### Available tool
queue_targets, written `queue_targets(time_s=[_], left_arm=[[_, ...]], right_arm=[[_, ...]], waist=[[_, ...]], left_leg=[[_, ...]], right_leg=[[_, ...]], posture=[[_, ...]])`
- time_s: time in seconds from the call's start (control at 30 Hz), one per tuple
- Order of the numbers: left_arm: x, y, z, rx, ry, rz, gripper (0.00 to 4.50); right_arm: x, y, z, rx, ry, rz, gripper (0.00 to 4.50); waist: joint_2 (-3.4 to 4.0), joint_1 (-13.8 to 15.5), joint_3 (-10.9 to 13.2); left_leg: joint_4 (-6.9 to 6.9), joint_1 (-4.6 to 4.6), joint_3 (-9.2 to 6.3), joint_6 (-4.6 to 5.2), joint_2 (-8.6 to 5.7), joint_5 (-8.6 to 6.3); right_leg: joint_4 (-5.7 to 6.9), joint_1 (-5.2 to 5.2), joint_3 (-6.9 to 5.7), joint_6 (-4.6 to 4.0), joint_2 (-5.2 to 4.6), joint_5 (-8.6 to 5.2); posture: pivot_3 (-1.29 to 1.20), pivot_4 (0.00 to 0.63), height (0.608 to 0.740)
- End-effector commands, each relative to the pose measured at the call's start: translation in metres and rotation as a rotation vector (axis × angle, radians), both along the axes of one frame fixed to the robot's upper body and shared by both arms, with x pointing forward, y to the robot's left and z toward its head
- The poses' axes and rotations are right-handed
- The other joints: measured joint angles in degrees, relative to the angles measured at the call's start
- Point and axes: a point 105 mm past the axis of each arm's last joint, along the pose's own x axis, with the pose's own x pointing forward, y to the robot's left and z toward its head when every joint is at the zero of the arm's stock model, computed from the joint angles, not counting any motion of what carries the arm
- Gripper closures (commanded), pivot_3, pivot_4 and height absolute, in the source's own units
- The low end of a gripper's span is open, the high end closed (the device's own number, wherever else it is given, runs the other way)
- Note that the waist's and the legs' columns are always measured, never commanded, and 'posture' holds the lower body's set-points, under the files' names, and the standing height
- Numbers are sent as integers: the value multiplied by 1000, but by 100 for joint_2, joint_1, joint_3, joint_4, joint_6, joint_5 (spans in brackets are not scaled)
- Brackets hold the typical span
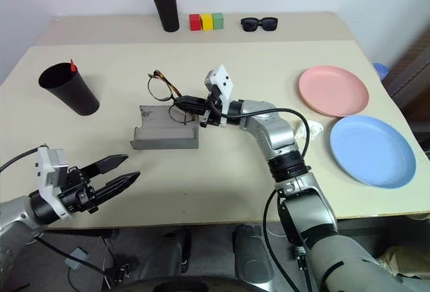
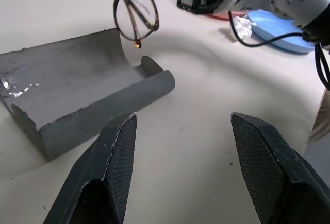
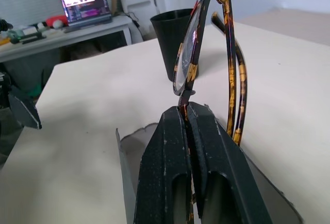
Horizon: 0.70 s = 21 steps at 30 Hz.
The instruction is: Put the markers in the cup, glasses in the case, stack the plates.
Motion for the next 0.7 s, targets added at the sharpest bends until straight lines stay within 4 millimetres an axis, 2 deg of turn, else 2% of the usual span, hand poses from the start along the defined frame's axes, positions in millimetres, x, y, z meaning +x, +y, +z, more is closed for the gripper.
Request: queue_targets(time_s=[0.03,0.23,0.33,0.7], left_arm=[[-4,-2,10,13,-58,9,1532],[-4,-2,9,22,-63,17,1532],[-4,-2,9,25,-69,20,1532],[-7,-3,8,28,-74,31,1532]], right_arm=[[-2,7,14,44,-53,35,4481],[-7,16,2,57,-8,74,4481],[-9,20,-10,36,15,87,4481],[-8,22,-35,-36,13,84,4481]], waist=[[0,-5,0],[1,-8,1],[1,-5,0],[2,-10,1]], left_leg=[[0,0,0,0,0,0],[-3,4,0,0,0,0],[-3,3,0,0,0,0],[-3,5,0,0,0,0]], right_leg=[[0,0,0,0,0,0],[1,0,0,-2,2,-1],[2,0,0,-2,2,-1],[2,0,0,-2,2,-1]], posture=[[0,150,740],[0,150,740],[0,150,740],[0,150,740]])
